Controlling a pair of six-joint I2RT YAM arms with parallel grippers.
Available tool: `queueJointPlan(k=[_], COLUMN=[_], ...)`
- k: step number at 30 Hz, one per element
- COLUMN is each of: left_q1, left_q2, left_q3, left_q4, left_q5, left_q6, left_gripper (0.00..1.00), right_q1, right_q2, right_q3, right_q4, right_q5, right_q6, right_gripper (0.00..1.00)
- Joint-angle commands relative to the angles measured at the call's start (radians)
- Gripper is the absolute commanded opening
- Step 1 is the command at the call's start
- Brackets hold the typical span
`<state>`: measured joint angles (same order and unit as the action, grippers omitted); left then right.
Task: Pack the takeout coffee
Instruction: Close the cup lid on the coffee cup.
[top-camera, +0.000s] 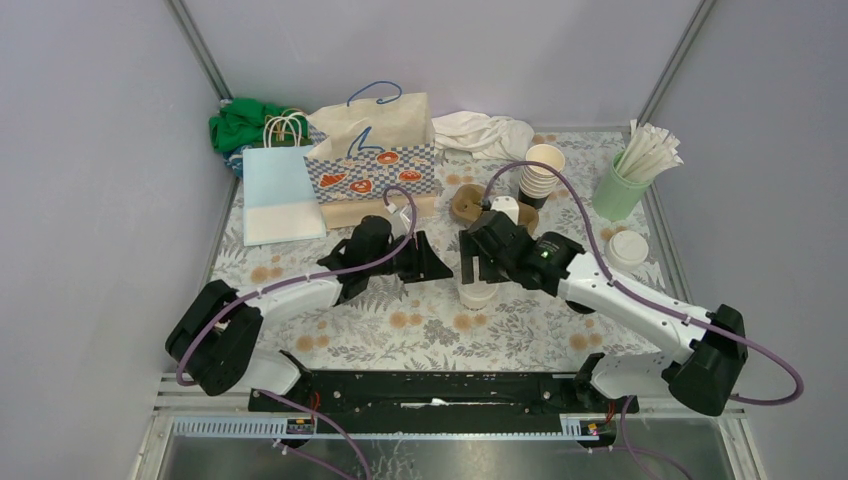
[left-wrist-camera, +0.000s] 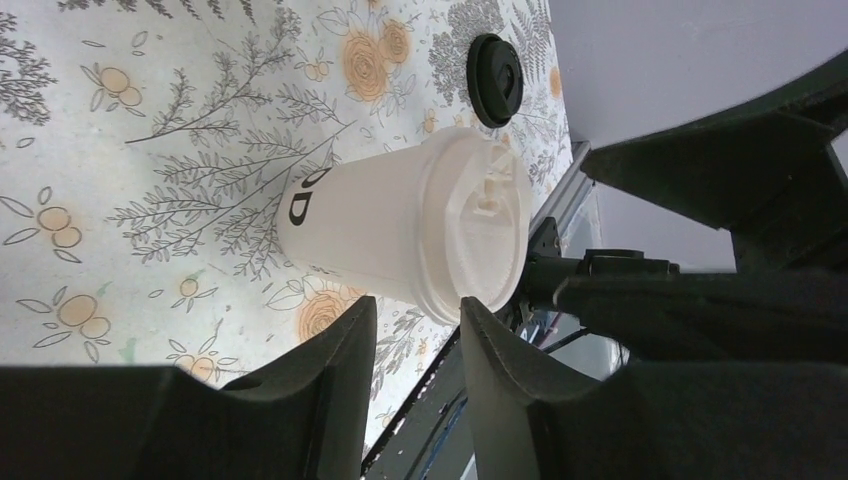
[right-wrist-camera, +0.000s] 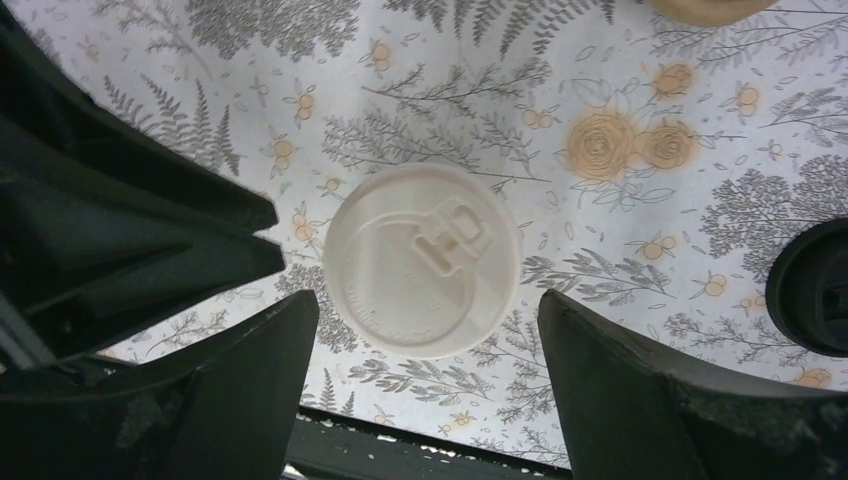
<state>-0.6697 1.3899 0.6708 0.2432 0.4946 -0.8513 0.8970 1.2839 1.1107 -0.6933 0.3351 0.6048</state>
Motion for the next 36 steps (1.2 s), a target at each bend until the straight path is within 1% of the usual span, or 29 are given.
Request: queueJointPlan(k=[1,5,8,16,21,26,31,36], left_q1=[-0.029,-0.061,-0.071,-0.073,-0.071,-0.064,-0.062,-0.057], left_q2=[-0.023,-0.018,-0.007,0.025,0.047,0.067,0.076,0.050], left_q3=[-0.028,-0.072,-0.089,-0.077,-0.068,-0.060,-0.059,-0.063], left_q4=[0.087,0.168,0.204,0.229,0.238,0.250,0.280,0.268], left_q5=[0.016,0.000,-0.007,0.006,0.011,0.018,0.041,0.044], left_q6=[-0.043,-0.093,-0.112,-0.112,-0.114,-0.118,-0.128,-0.124], left_gripper=[0.40,0.36,0.35,0.34,0.33,0.32,0.34,0.36], right_q1=[-0.073,-0.169,-0.196,-0.212,-0.214,-0.214,-0.214,-0.220], right_q2=[-0.051,-0.100,-0.112,-0.102,-0.088,-0.081,-0.078,-0.092], right_q3=[-0.040,-0.102,-0.125,-0.152,-0.176,-0.198,-0.218,-0.230], right_q4=[0.028,0.096,0.119,0.148,0.165,0.179,0.188,0.189], right_q5=[-0.064,-0.200,-0.247,-0.305,-0.333,-0.366,-0.380,-0.375], right_q6=[-0.027,-0.040,-0.042,-0.045,-0.045,-0.045,-0.043,-0.038], right_gripper=[0.86,0.81,0.79,0.78,0.82,0.82,0.82,0.82])
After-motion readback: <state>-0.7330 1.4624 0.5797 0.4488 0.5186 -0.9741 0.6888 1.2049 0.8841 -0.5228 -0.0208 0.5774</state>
